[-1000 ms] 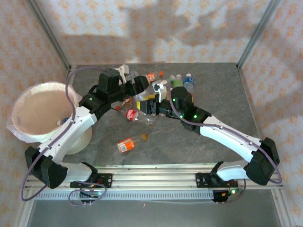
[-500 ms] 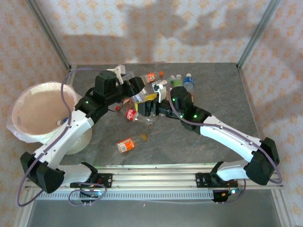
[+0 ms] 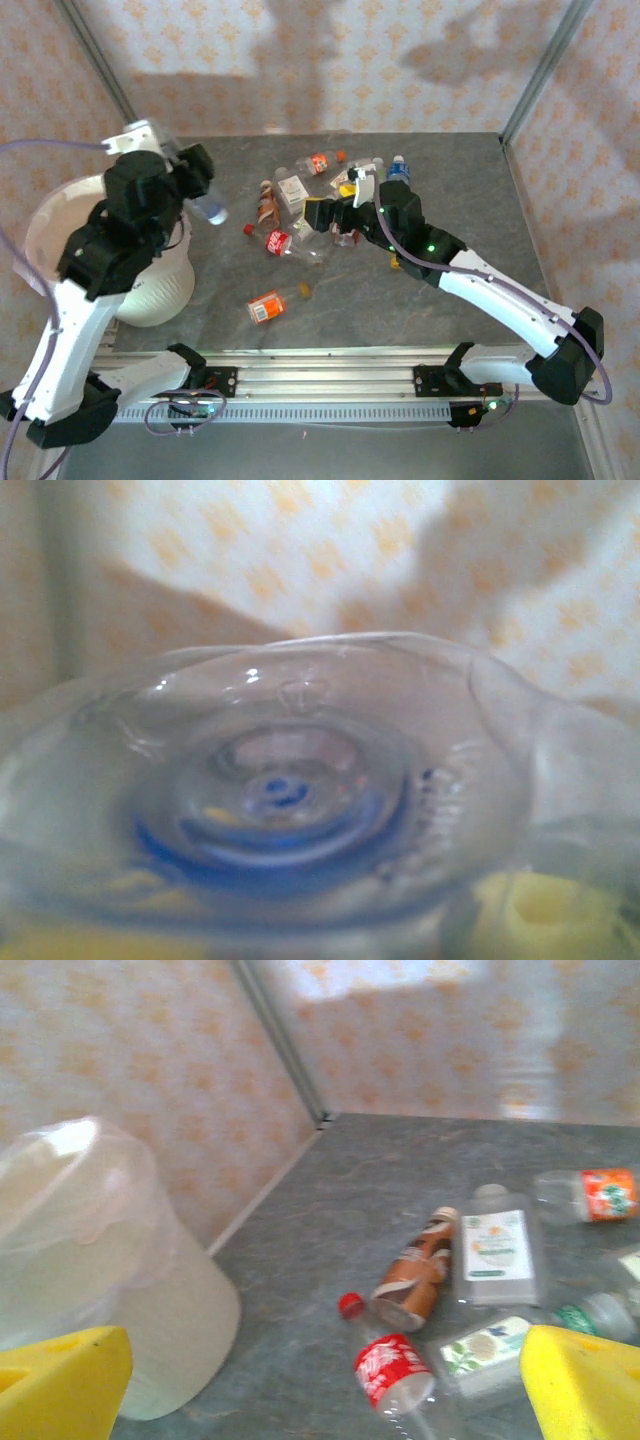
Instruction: Put the plastic bottles in the bin
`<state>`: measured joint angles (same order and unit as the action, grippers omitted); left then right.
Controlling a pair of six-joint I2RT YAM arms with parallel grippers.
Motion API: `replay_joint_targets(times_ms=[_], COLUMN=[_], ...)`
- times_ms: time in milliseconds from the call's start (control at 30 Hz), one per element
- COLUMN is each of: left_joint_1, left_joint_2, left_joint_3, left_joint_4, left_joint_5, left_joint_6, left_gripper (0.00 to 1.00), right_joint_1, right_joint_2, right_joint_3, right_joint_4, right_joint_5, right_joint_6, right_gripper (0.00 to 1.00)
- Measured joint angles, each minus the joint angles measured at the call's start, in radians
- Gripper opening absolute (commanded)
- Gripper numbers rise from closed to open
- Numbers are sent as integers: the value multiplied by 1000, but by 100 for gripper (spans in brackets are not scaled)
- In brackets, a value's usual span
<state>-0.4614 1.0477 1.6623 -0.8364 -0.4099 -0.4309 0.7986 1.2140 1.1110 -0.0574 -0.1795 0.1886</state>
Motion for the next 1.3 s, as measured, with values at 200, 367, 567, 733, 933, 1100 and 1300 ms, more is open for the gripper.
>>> replay_joint_targets(times_ms=[200, 367, 567, 733, 933, 1100, 1300], left_joint_1=[123, 310, 636, 917, 1107, 1132, 1132], left_joint_2=[-33, -65, -48, -16, 29, 76, 84], left_joint_3=[94, 56, -44, -152, -269, -333, -415], left_joint_4=[-158, -182, -186, -167, -85, -16, 58], left_joint_5=[-331, -346, -119, 195, 505, 638, 691], left_joint_6=[112, 155, 161, 124, 64, 20, -35], left_gripper=[60, 60, 58, 58, 58, 61, 65], right_joint_1=[-4, -6, -6, -6, -6, -6, -6], right_joint_2=[14, 29, 29, 29, 20, 14, 14], right_joint_3=[2, 19, 32, 32, 21, 12, 10], right_joint_4=[-56, -82, -93, -104, -100, -92, -87], right_joint_5=[83, 108, 117, 140, 158, 162, 160], right_joint_6=[0, 0, 0, 5, 20, 24, 27], right_gripper=[99, 99, 99, 99, 99, 99, 99])
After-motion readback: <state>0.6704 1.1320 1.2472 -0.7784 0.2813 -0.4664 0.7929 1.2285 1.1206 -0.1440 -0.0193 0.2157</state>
